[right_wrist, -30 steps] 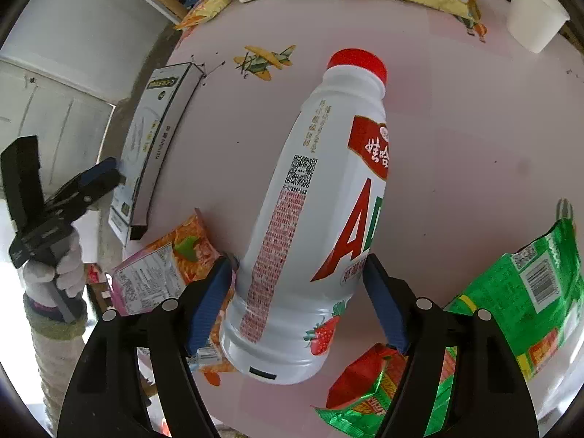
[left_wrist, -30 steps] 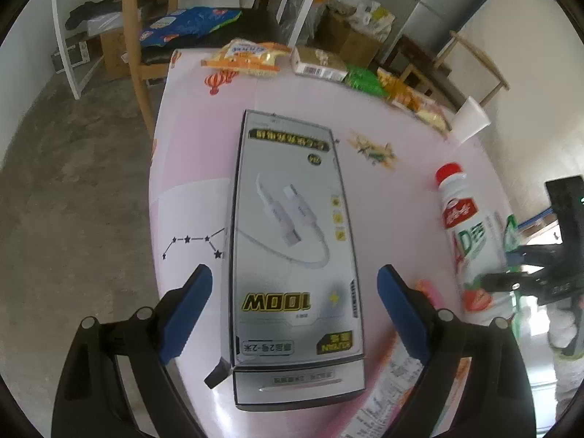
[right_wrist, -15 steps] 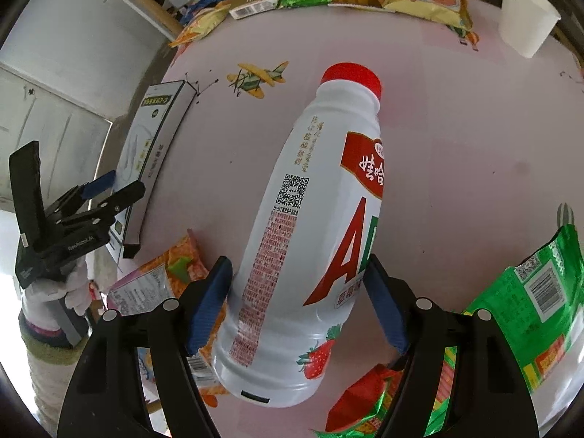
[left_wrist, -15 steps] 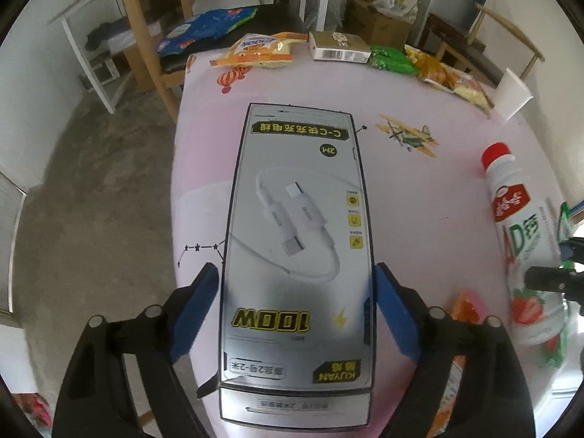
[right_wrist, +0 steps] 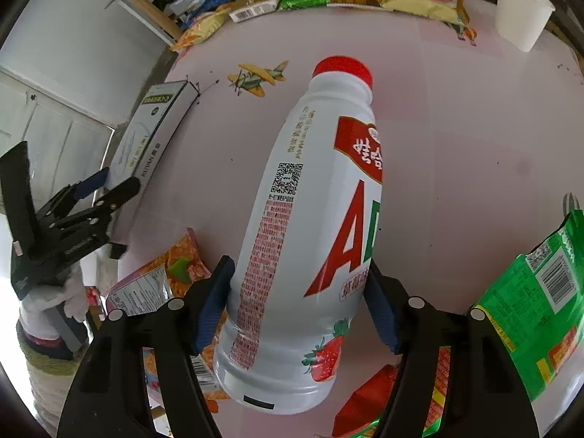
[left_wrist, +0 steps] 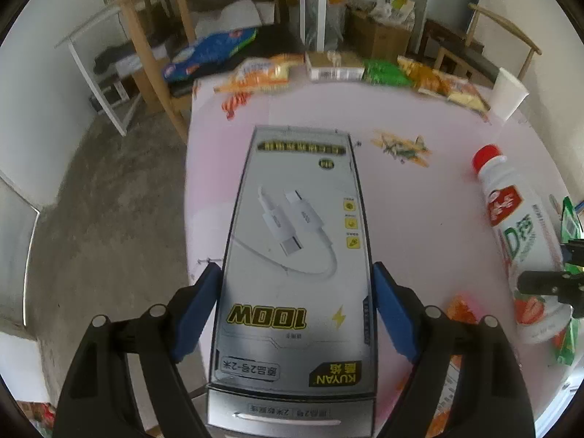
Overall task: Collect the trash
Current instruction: 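Lift the AD bottle and cable box and hold them above the table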
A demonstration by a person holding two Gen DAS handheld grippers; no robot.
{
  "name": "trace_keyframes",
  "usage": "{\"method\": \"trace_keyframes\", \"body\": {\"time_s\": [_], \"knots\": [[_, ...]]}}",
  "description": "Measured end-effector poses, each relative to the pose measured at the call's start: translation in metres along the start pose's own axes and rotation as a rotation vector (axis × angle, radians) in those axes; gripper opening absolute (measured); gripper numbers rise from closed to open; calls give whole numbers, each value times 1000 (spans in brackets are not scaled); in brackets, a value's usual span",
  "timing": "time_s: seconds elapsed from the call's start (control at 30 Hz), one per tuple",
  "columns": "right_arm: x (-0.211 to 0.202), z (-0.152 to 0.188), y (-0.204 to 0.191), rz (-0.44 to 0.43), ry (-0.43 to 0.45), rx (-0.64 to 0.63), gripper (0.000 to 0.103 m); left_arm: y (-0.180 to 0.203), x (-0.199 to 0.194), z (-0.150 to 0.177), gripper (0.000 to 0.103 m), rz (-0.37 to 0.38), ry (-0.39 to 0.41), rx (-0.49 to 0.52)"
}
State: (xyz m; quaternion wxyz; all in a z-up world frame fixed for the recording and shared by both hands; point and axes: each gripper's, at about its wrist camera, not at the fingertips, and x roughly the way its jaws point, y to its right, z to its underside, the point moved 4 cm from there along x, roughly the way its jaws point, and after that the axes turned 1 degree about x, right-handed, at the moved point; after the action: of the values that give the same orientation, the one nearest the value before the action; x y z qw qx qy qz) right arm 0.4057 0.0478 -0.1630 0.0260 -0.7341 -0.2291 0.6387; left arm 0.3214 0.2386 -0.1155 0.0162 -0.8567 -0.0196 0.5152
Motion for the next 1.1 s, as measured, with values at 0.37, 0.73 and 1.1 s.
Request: {"method": "trace_keyframes", "body": {"time_s": [0.37, 0.73, 1.1], "knots": [[-39, -1, 7, -52, 81, 30, 62, -15, -62, 12, 79, 14, 129, -52], [-100, 22, -4, -147, 191, -27, 62, -1, -141, 58, 79, 102, 311, -172], [-151, 53, -9, -187, 306, -39, 62, 43, -188, 95, 79, 180, 432, -225]]}}
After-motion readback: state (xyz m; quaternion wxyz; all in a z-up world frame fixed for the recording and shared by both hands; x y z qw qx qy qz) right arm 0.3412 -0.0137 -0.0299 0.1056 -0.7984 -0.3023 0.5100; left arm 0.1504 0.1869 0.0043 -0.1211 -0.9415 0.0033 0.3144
